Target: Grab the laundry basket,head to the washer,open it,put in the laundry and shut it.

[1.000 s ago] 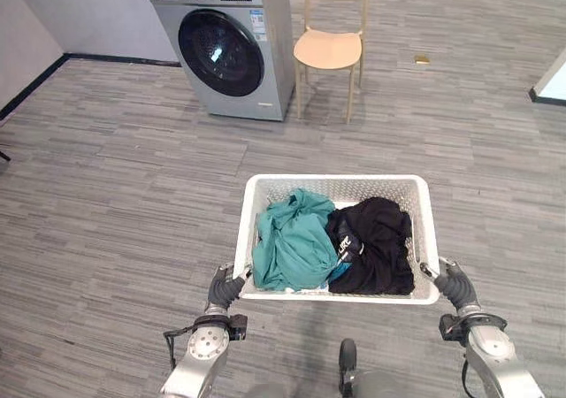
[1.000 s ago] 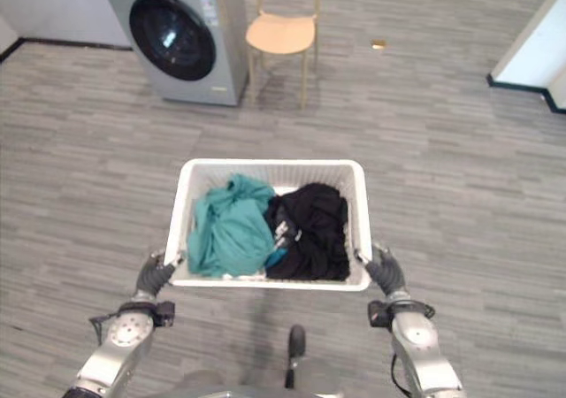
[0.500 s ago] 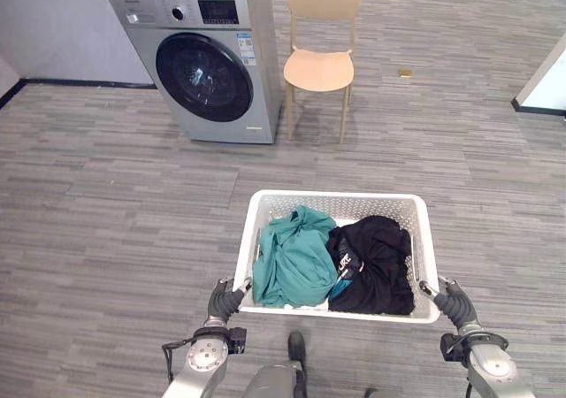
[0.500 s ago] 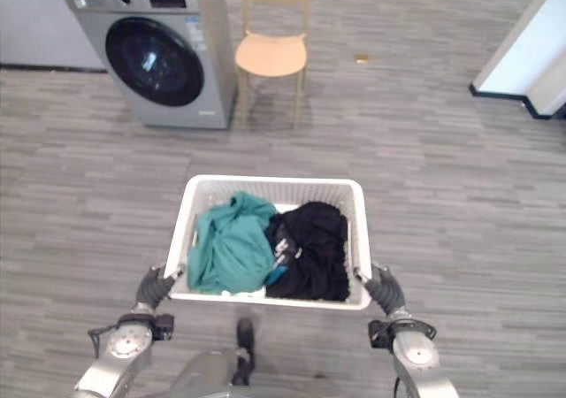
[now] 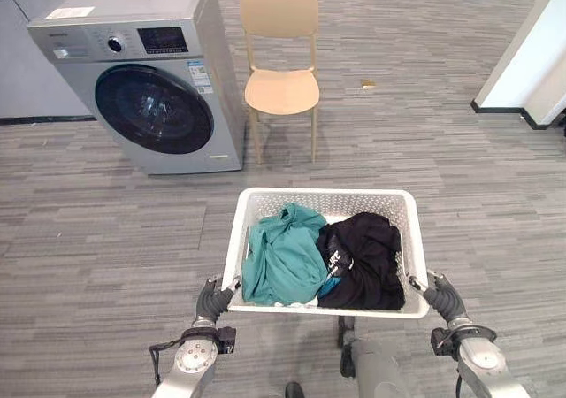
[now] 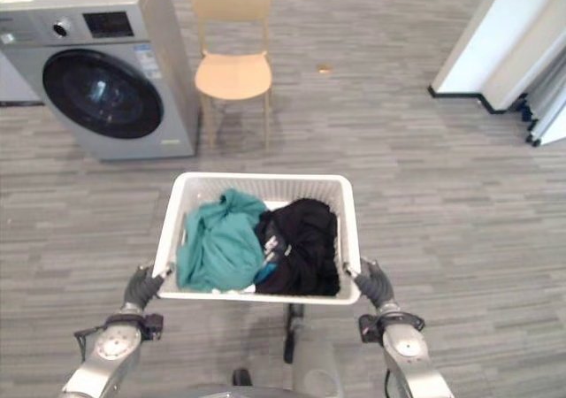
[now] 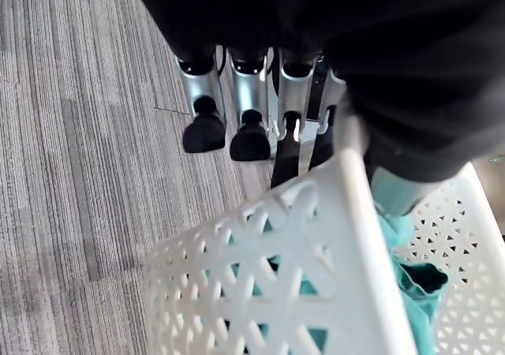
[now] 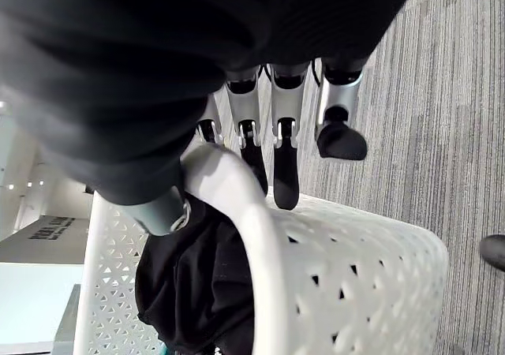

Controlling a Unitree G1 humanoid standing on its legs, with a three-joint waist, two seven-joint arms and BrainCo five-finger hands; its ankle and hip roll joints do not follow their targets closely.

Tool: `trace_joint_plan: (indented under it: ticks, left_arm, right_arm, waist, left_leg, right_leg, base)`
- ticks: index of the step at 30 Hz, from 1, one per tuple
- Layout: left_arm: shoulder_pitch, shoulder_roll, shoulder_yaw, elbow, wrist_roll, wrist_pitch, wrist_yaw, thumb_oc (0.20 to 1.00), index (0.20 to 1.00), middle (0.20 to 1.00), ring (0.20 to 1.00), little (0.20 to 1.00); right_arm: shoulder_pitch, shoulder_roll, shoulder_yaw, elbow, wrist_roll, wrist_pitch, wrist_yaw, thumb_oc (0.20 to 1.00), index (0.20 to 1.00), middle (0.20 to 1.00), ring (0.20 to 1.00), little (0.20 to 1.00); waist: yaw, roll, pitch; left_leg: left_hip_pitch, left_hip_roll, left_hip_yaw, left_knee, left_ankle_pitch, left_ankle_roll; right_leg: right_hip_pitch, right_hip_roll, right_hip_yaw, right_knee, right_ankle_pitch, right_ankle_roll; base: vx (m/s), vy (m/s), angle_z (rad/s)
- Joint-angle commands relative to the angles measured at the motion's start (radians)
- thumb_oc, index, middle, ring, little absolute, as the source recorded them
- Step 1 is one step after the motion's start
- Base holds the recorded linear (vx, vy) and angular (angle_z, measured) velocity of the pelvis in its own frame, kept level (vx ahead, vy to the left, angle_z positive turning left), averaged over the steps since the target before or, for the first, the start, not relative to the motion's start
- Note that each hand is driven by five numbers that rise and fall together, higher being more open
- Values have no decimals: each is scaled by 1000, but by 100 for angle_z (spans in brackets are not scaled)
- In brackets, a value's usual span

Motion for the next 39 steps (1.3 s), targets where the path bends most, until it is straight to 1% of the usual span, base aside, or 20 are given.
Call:
trace_joint_plan:
  ticks: [1,4,5,7,9,11,12,14,15,16,18,22,26,27,28,29,30,32,34,39]
  left_arm:
    - [-62,-7,24,-104,-35,-111,-60,200,200,200,200,200]
    - [-75,-18,6,-100,-39,-115,-62,200,200,200,200,200]
    - [-93,-29,-3,-100,-60,-110,-65,200,200,200,200,200]
    - [-102,-35,-9,-97,-65,-108,-67,200,200,200,200,200]
    - [-102,-35,-9,-96,-65,-108,-67,200,200,200,200,200]
    - [-106,-39,-13,-98,-72,-104,-63,200,200,200,200,200]
    - [-103,-39,-14,-96,-74,-105,-64,200,200,200,200,200]
    - [-101,-39,-15,-95,-72,-103,-62,200,200,200,200,200]
    - [-95,-41,-16,-95,-64,-101,-61,200,200,200,200,200]
    - [-94,-41,-17,-95,-64,-101,-61,200,200,200,200,200]
    - [-77,-47,-10,-103,-57,-95,-57,200,200,200,200,200]
    - [-60,-47,4,-107,-57,-91,-54,200,200,200,200,200]
    - [-61,-42,7,-112,-63,-92,-56,200,200,200,200,200]
    - [-67,-35,-6,-113,-58,-91,-59,200,200,200,200,200]
    - [-78,-27,-19,-111,-63,-88,-58,200,200,200,200,200]
    - [-80,-26,-22,-116,-68,-87,-56,200,200,200,200,200]
    - [-87,-9,-28,-124,-67,-88,-55,200,200,200,200,200]
    - [-92,3,-30,-134,-66,-88,-48,200,200,200,200,200]
    - [-95,5,-29,-136,-68,-88,-48,200,200,200,200,200]
    - [-99,9,-16,-134,-76,-88,-44,200,200,200,200,200]
  right_arm:
    - [-54,-3,-14,-111,69,-116,88,200,200,200,200,200]
    - [-56,-4,-15,-106,91,-122,91,200,200,200,200,200]
    - [-73,-14,-20,-104,83,-127,76,200,200,200,200,200]
    - [-73,-24,-32,-113,113,-133,71,200,200,200,200,200]
    - [-73,-24,-33,-113,114,-134,71,200,200,200,200,200]
    - [-74,-30,-30,-105,109,-124,59,200,200,200,200,200]
    - [-70,-31,-35,-111,115,-124,57,200,200,200,200,200]
    - [-63,-30,-40,-121,117,-125,56,200,200,200,200,200]
    - [-60,-28,-37,-115,111,-123,56,200,200,200,200,200]
    - [-59,-28,-37,-115,111,-123,56,200,200,200,200,200]
    - [-60,-30,-27,-108,92,-121,52,200,200,200,200,200]
    - [-54,-30,-24,-105,81,-113,56,200,200,200,200,200]
    - [-49,-18,-27,-112,78,-109,64,200,200,200,200,200]
    - [-48,-6,-25,-109,75,-113,62,200,200,200,200,200]
    - [-61,0,-8,-111,72,-115,61,200,200,200,200,200]
    - [-64,6,-5,-121,70,-116,66,200,200,200,200,200]
    - [-81,10,6,-125,67,-118,69,200,200,200,200,200]
    - [-95,12,23,-120,59,-120,67,200,200,200,200,200]
    - [-100,15,29,-119,56,-119,69,200,200,200,200,200]
    - [-122,13,44,-101,63,-114,64,200,200,200,200,200]
  waist:
    - [-11,31,-28]
    - [-17,34,-37]
    - [-11,41,-40]
    - [3,31,-32]
    - [2,32,-31]
    - [38,21,-21]
    - [52,14,-19]
    - [66,14,-19]
    - [89,29,-24]
    - [91,26,-22]
    - [126,51,-24]
    - [149,52,-31]
    - [157,44,-52]
    - [156,30,-63]
    - [156,12,-65]
    - [157,6,-69]
    - [147,3,-54]
    - [140,17,-48]
    - [131,21,-43]
    - [75,33,-21]
  left_leg:
    - [49,97,-142,26,79,-99]
    - [41,125,-152,113,93,-127]
    - [1,155,-155,220,159,-161]
    - [-74,187,-143,370,250,-177]
    - [-77,189,-145,378,247,-178]
    - [-182,168,-117,366,220,-153]
    - [-246,160,-88,298,188,-134]
    - [-276,149,-70,239,182,-127]
    - [-331,134,-72,150,229,-127]
    - [-320,131,-69,138,233,-127]
    - [-395,137,-98,52,344,-139]
    - [-395,137,-86,1,390,-154]
    - [-386,131,-67,34,366,-132]
    - [-411,118,-63,99,333,-111]
    - [-412,102,-58,164,270,-86]
    - [-401,95,-50,165,252,-74]
    - [-370,84,-52,163,225,-50]
    - [-339,91,-54,151,201,-40]
    - [-313,90,-57,144,186,-36]
    - [-153,83,-92,77,111,-40]
  right_leg:
    - [111,37,-9,6,170,35]
    - [145,44,12,8,172,11]
    - [180,46,-5,15,155,-10]
    - [237,41,-19,2,119,-42]
    - [238,42,-21,2,119,-43]
    - [307,38,-10,-20,79,-47]
    - [341,36,-3,-27,57,-40]
    - [366,38,4,-32,36,-37]
    - [409,60,23,-34,6,-36]
    - [414,57,25,-34,2,-35]
    - [480,91,66,-27,-40,-43]
    - [539,91,106,-3,-91,-45]
    - [578,69,122,36,-130,-31]
    - [579,35,125,90,-111,-13]
    - [558,-6,145,141,-58,10]
    - [540,-26,153,175,-22,22]
    - [465,-43,177,311,72,32]
    - [403,-25,195,355,95,25]
    - [365,-14,194,350,78,18]
    - [197,19,108,193,50,7]
  base:
    - [315,-142,25]
    - [223,-122,41]
    - [176,-156,41]
    - [260,-201,7]
    - [158,-101,9]
    - [380,-137,15]
    - [429,-68,-7]
    - [368,-24,-19]
    - [277,-3,-9]
    - [395,4,-7]
    - [404,35,-19]
    - [387,69,-36]
    - [272,116,-29]
    - [312,219,-14]
    - [380,276,-5]
    - [317,281,-9]
    - [170,176,-24]
    - [160,167,-46]
    - [170,115,-27]
    - [345,27,-9]
